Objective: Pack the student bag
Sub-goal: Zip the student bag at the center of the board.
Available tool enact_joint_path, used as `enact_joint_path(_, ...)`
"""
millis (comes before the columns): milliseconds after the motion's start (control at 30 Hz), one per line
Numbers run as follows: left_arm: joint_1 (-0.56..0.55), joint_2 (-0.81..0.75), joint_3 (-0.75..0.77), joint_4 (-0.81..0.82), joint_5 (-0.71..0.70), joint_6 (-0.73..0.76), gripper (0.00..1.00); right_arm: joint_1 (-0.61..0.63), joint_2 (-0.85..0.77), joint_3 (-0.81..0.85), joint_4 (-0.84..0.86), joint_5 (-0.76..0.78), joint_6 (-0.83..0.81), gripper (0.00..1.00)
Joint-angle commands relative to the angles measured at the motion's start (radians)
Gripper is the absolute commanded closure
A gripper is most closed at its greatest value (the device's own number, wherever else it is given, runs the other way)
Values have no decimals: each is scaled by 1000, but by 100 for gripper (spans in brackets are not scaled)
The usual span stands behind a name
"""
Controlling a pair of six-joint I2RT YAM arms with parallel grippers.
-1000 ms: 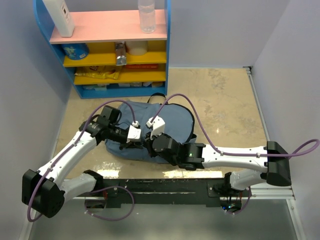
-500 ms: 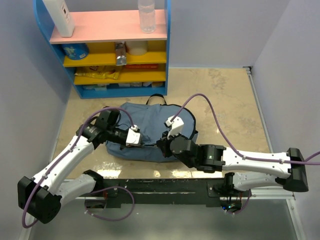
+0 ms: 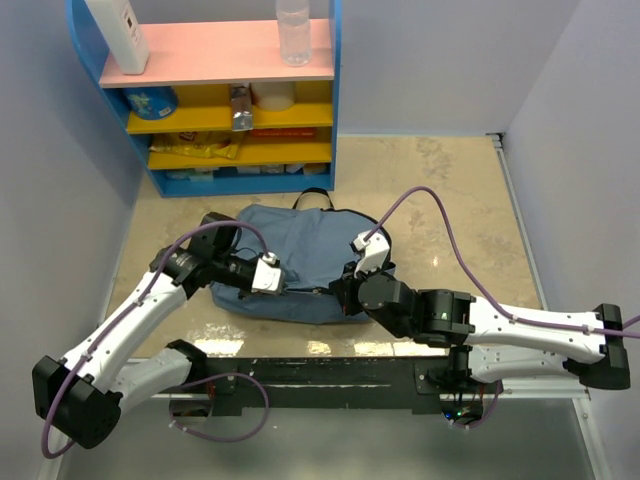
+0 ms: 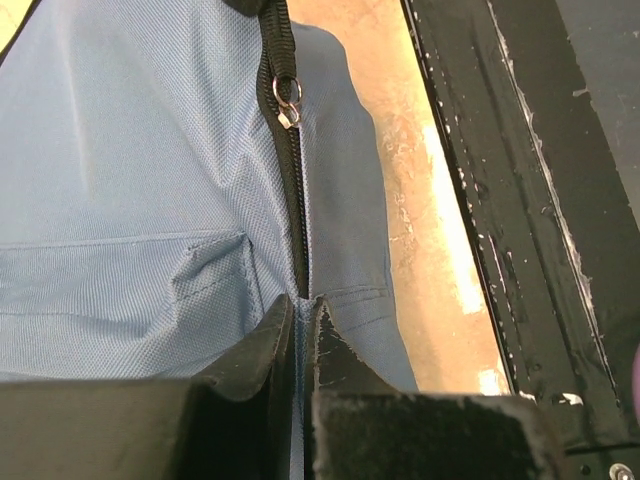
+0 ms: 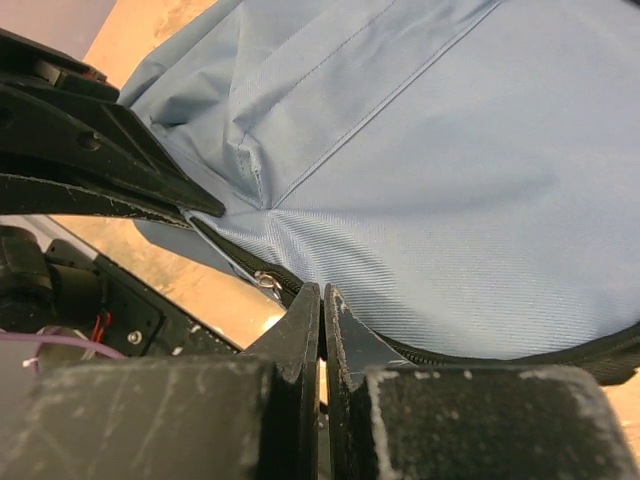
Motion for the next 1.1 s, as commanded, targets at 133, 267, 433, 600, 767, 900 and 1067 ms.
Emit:
enact_joint_path(133, 29, -33, 22, -218, -240, 39, 100, -28, -19, 134, -116, 278, -142, 100)
enact_joint_path(267, 30, -50, 36, -220, -220, 27, 98, -28, -13, 102, 2, 232, -171, 100)
enact_joint_path(433, 30, -34, 82, -258, -193, 25, 40, -28, 83, 108, 237, 142, -252, 100)
enact_joint_path(600, 30, -54, 133, -246, -167, -5, 6, -30, 206, 195, 369, 114, -346, 100)
enact_joint_path(767, 29, -9, 245, -214, -79, -73, 0, -30, 233, 215, 410, 75, -361, 100)
enact_joint_path(900, 30, 41, 292, -130, -81, -119, 0, -31, 167, 151, 321, 74, -261, 60)
enact_joint_path(1067, 7, 151, 364, -185, -68, -62, 0, -30, -52, 20, 182, 127, -87, 31)
